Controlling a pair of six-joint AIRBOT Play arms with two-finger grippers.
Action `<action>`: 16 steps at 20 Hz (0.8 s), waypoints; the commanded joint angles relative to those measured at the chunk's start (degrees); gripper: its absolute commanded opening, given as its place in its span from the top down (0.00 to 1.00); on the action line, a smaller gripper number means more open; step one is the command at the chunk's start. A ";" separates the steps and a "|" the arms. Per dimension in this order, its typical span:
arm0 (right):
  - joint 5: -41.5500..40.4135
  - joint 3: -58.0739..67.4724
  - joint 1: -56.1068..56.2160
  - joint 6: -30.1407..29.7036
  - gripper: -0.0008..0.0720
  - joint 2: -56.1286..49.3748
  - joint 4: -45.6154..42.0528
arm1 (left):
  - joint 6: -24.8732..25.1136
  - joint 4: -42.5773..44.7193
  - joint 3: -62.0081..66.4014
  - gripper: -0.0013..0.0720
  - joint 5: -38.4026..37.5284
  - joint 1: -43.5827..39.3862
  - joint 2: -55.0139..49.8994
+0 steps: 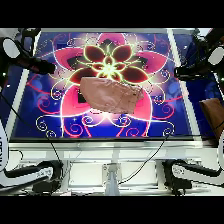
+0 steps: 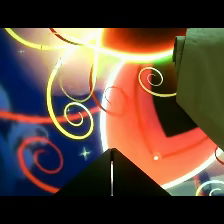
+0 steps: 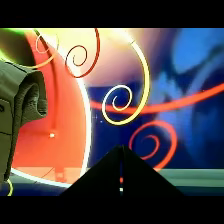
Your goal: Fold the clothes and pants, and hang the long-sleeved shirts on hangers.
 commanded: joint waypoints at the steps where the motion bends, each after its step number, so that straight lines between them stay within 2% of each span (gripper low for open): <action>1: 0.02 0.07 0.07 0.00 0.96 0.02 0.00 | 0.00 0.00 -0.02 0.97 0.04 0.00 0.02; 8: 0.02 0.07 0.07 0.00 0.96 0.02 0.00 | 0.00 -0.96 -0.17 0.96 -0.90 0.00 -0.72; 13: 0.02 0.07 0.07 0.00 0.96 0.02 0.00 | -0.02 -8.81 -3.41 0.96 -4.74 0.00 -6.60; 14: 0.02 0.07 0.07 0.00 0.96 0.02 0.00 | -0.02 -11.93 -5.20 0.92 -4.26 0.00 -7.78; 16: 0.00 0.07 0.07 0.00 0.96 0.02 0.00 | -0.02 -18.62 -9.64 0.40 -0.90 0.00 -9.22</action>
